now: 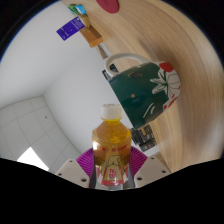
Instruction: Pour water
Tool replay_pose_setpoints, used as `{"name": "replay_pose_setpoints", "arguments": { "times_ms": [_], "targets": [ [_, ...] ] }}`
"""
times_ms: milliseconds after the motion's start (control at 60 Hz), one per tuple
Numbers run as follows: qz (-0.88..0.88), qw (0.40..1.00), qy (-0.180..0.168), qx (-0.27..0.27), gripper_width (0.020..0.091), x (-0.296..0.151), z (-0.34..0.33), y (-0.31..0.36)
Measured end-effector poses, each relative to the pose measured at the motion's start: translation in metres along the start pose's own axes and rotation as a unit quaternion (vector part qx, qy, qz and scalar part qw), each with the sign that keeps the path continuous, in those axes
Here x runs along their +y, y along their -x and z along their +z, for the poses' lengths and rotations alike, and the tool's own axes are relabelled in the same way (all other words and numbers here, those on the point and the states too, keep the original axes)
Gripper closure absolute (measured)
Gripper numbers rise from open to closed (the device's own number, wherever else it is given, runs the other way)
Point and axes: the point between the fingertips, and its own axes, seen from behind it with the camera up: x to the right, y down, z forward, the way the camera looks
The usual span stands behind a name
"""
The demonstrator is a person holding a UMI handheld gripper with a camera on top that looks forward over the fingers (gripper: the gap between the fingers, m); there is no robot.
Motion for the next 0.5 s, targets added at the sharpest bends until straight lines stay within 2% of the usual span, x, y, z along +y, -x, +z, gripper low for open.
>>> {"name": "replay_pose_setpoints", "arguments": {
  "times_ms": [150, 217, 283, 400, 417, 433, 450, 500],
  "targets": [
    [-0.131, 0.990, 0.042, 0.010, 0.0656, 0.027, -0.009, 0.016],
    [-0.267, 0.963, 0.036, 0.010, 0.0657, 0.037, -0.021, 0.045],
    [-0.424, 0.906, 0.005, -0.001, 0.0647, 0.035, -0.039, 0.095],
    [-0.682, 0.728, -0.071, -0.021, 0.0647, 0.020, -0.086, 0.185],
    [-0.702, 0.706, -0.089, -0.014, 0.0624, 0.009, -0.077, 0.196],
    [-0.724, 0.682, -0.102, -0.010, 0.0648, 0.002, -0.079, 0.205],
    [-0.744, 0.658, -0.115, -0.005, 0.0623, -0.006, -0.083, 0.212],
    [-0.792, 0.590, -0.155, 0.018, 0.0644, -0.040, -0.091, 0.229]
  ]
}}
